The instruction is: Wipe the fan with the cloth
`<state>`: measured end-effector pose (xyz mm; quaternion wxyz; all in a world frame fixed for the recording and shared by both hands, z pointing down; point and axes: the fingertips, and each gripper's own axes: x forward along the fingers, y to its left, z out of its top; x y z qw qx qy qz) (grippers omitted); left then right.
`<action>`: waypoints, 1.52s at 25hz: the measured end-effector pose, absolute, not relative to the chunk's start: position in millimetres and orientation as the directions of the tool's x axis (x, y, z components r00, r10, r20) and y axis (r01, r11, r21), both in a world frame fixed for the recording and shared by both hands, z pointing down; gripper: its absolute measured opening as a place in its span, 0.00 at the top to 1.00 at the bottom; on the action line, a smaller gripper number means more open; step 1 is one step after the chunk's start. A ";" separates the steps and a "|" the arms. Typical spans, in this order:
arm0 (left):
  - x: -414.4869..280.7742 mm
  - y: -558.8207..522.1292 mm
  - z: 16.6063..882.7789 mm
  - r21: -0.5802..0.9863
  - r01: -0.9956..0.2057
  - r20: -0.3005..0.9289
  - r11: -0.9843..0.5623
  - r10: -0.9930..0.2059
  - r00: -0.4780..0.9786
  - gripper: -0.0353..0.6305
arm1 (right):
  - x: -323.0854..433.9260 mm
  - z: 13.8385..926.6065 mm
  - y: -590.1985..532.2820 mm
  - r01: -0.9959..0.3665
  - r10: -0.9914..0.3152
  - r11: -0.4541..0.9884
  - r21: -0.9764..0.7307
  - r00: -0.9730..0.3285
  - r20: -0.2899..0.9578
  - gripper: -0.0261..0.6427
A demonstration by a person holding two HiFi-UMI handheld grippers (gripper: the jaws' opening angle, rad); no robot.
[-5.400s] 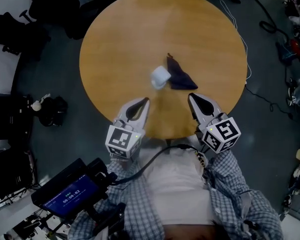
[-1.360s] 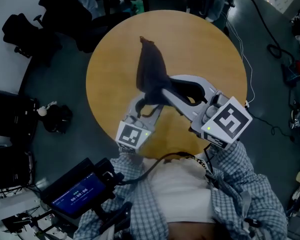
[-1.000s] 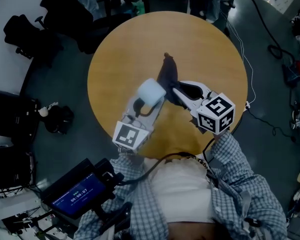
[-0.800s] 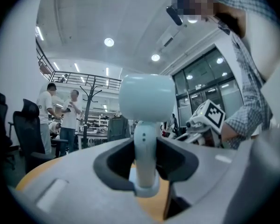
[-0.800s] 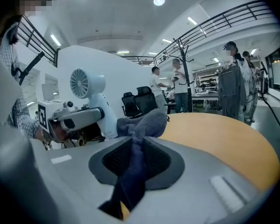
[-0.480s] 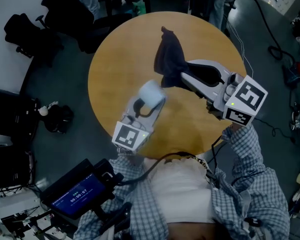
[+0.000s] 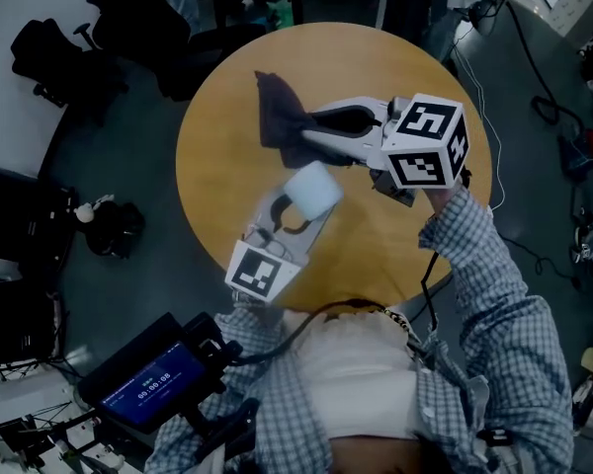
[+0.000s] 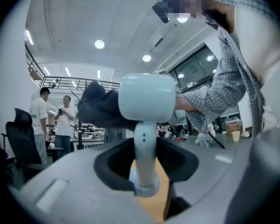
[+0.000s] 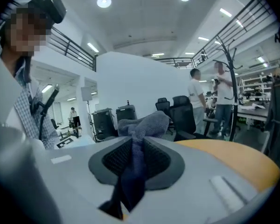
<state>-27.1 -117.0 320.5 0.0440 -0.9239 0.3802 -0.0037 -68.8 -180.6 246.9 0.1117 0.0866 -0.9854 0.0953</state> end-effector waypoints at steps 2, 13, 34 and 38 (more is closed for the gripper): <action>-28.2 -116.6 319.4 -0.084 -0.706 -0.033 -0.703 -0.706 0.707 0.73 | -64.4 277.1 -190.9 -0.238 -0.174 0.943 -0.233 -0.949 0.264 0.85; -32.7 -124.9 338.7 -0.040 -0.715 -0.003 -0.698 -0.716 0.698 0.73 | -7.5 366.4 -170.3 -0.421 -0.286 0.820 -0.388 -0.888 0.360 0.85; -29.4 -197.8 506.1 0.060 -0.705 0.193 -0.707 -0.684 0.703 0.73 | 66.3 555.7 -187.9 -0.663 -0.380 0.699 -0.267 -0.661 0.647 0.85; -32.9 -194.5 512.0 0.073 -0.711 0.202 -0.699 -0.688 0.697 0.73 | 60.2 571.6 -176.2 -0.661 -0.354 0.701 -0.269 -0.649 0.673 0.85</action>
